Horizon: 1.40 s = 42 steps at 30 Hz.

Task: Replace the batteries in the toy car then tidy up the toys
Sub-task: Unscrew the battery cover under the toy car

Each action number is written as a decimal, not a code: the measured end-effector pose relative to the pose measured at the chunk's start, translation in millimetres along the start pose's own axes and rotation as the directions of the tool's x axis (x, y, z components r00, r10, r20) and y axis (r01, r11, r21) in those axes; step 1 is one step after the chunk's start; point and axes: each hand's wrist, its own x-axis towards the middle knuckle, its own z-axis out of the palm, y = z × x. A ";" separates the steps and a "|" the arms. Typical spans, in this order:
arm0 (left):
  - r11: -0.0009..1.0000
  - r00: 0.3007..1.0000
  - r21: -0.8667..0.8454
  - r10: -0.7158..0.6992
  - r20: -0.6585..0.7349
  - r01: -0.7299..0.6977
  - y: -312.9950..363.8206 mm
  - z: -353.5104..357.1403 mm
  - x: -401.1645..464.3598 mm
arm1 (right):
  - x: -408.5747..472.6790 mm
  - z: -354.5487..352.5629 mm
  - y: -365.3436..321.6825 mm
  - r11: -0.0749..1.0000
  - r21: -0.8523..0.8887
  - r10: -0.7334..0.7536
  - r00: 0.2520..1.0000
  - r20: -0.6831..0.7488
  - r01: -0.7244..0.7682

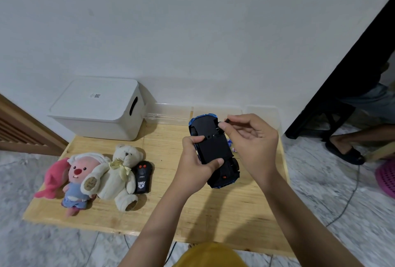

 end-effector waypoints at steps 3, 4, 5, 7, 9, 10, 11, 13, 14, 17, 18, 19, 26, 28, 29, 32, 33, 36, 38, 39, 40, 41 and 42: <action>1.000 1.000 -0.005 -0.002 0.001 0.002 0.4 -0.1 0.2 | 0.9 -0.2 1.1 1.000 -0.018 0.009 1.000 0.018 -0.009; 1.000 1.000 -0.006 -0.002 0.000 0.002 0.3 -0.4 0.4 | 1.3 -0.4 1.4 0.999 -0.022 0.024 0.999 0.023 -0.024; 1.000 1.000 -0.006 0.000 -0.001 0.000 0.6 -1.0 0.5 | 1.5 -0.8 1.3 0.999 -0.025 0.034 0.999 0.026 -0.034; 1.000 1.000 -0.005 0.006 -0.003 -0.006 0.8 -2.3 0.5 | 1.9 -2.1 1.3 0.999 -0.040 0.030 0.999 0.025 -0.029; 1.000 1.000 -0.015 0.007 -0.008 -0.007 0.9 -3.5 0.5 | 1.9 -2.9 1.2 0.998 -0.065 0.021 0.999 0.040 -0.019; 1.000 1.000 -0.021 0.008 -0.011 -0.008 0.4 -4.0 0.7 | 1.6 -2.3 1.1 0.997 -0.076 0.024 0.998 0.052 -0.020; 1.000 1.000 -0.025 0.010 -0.014 -0.010 0.1 -4.3 0.7 | 1.0 -1.4 1.3 0.996 -0.081 0.029 0.998 0.063 -0.024; 1.000 1.000 -0.028 0.011 -0.019 -0.012 -1.2 -4.8 0.6 | -0.5 1.5 2.0 0.997 -0.079 0.019 0.997 0.070 -0.013; 1.000 1.000 -0.029 0.011 -0.020 -0.012 -1.9 -5.0 0.6 | -1.1 2.8 2.8 0.997 -0.074 0.004 0.998 0.063 0.001; 1.000 1.000 -0.028 0.011 -0.015 -0.011 -3.0 -5.8 -0.9 | -1.6 4.7 5.1 0.998 -0.066 -0.017 0.999 0.029 0.018; 0.999 1.000 -0.030 0.011 -0.015 -0.011 -3.5 -6.1 -1.6 | -1.8 5.1 5.6 0.998 -0.067 -0.013 1.000 0.025 0.014; 0.999 1.000 -0.034 0.010 -0.015 -0.011 -3.8 -6.7 -2.2 | -2.1 5.3 6.0 0.998 -0.069 -0.007 1.000 0.023 0.009; 0.999 1.000 -0.035 0.010 -0.020 -0.011 -7.8 -11.6 -3.6 | -4.7 6.5 6.9 0.997 -0.080 0.012 0.998 0.068 -0.006; 0.999 1.000 -0.041 0.013 -0.018 -0.014 -8.1 -12.2 -4.0 | -5.7 7.9 7.9 0.997 -0.072 0.005 0.998 0.056 -0.001; 0.999 1.000 -0.047 0.016 -0.016 -0.017 -8.4 -12.5 -4.1 | -6.1 8.7 8.5 0.998 -0.064 -0.004 0.999 0.050 0.007; 0.999 1.000 -0.050 0.018 -0.015 -0.019 -10.0 -13.1 -4.1 | -6.8 10.2 9.6 0.999 -0.050 0.002 0.999 0.035 -0.001; 0.999 1.000 -0.051 0.019 -0.016 -0.020 -10.4 -13.1 -3.9 | -6.9 10.3 9.3 0.999 -0.049 0.005 0.999 0.034 -0.003; 0.998 0.999 -0.055 0.026 -0.019 -0.027 -12.0 -13.8 -3.4 | -6.5 9.4 9.2 0.999 -0.052 -0.009 0.998 0.054 0.012; 0.998 1.000 -0.056 0.027 -0.015 -0.028 -12.3 -14.1 -3.2 | -6.2 9.0 8.9 0.998 -0.055 -0.008 0.998 0.068 0.011; 0.998 1.000 -0.057 0.028 -0.013 -0.029 -12.7 -14.4 -2.9 | -6.1 9.3 9.2 0.999 -0.052 -0.001 0.998 0.067 0.005; 0.998 1.000 -0.056 0.028 -0.010 -0.029 -13.3 -14.4 -2.4 | -6.1 10.1 9.5 0.999 -0.047 0.004 0.998 0.061 -0.001; 0.998 1.000 -0.053 0.027 -0.008 -0.027 -13.8 -14.4 -2.2 | -6.2 10.9 9.6 0.999 -0.041 0.007 0.999 0.052 -0.005; 0.998 1.000 -0.051 0.025 -0.007 -0.026 -14.6 -14.5 -1.9 | -6.2 11.8 10.1 0.999 -0.034 0.009 0.999 0.040 -0.008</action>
